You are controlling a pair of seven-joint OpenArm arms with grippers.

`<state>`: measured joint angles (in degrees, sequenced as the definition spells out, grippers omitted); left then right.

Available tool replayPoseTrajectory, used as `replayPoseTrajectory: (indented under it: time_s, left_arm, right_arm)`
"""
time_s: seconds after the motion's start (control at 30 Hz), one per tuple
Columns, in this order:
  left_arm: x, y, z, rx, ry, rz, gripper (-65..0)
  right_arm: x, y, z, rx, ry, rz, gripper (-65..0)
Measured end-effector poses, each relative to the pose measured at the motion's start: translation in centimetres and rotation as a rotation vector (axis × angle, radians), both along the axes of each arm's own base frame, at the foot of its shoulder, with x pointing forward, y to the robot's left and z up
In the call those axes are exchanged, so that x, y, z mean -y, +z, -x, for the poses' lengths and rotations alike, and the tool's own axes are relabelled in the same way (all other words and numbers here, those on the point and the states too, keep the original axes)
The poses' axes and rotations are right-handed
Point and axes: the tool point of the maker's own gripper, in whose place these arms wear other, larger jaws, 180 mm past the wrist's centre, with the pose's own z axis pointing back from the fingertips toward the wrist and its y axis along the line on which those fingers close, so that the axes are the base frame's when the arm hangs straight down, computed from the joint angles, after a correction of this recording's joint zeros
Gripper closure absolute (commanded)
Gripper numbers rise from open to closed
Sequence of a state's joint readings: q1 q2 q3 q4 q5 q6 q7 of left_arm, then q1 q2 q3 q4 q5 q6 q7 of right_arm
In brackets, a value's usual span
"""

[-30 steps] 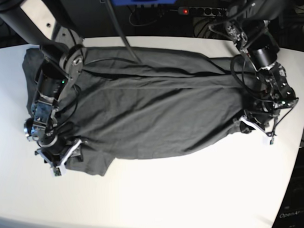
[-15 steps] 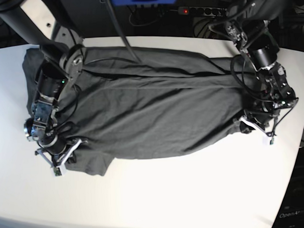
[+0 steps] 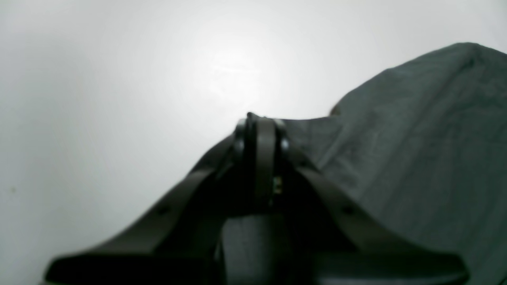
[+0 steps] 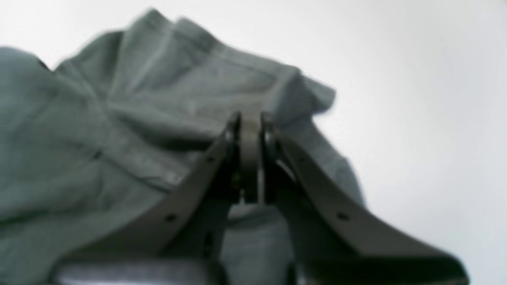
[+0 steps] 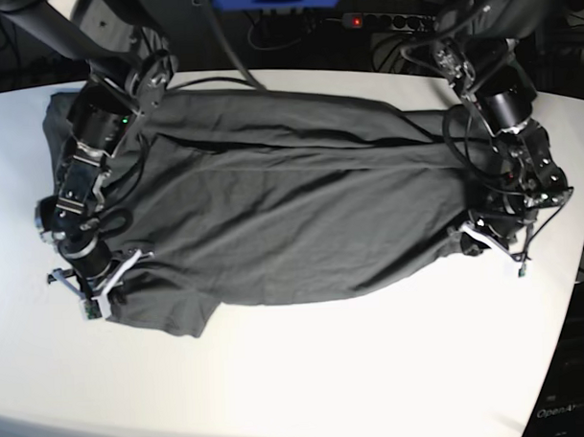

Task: Fold the T-shirt properly
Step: 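Regrip the folded corner with the right gripper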

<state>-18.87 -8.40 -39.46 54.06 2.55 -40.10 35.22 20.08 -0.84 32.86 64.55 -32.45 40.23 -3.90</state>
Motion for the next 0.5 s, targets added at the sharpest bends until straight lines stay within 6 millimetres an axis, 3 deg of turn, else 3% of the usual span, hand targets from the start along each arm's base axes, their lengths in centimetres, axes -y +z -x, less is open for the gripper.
replayPoseTrajectory:
  time_s: [0.13,0.4,0.5]
  left_arm:
    - [0.0,0.0,0.0,0.000,0.001,0.001,-2.4]
    - [0.0,-0.1,0.1,-0.001,0.002,0.001,-2.4]
    - [0.0,-0.1,0.1,-0.001,0.002,0.001,-2.4]
  right_arm:
    - [0.5,1.2,0.4,0.045,-0.014,0.009,-1.3]
    - [0.9,1.7,1.2,0.059,-0.026,0.013,-1.9]
    - [0.9,1.7,1.2,0.060,-0.027,0.013,-10.3]
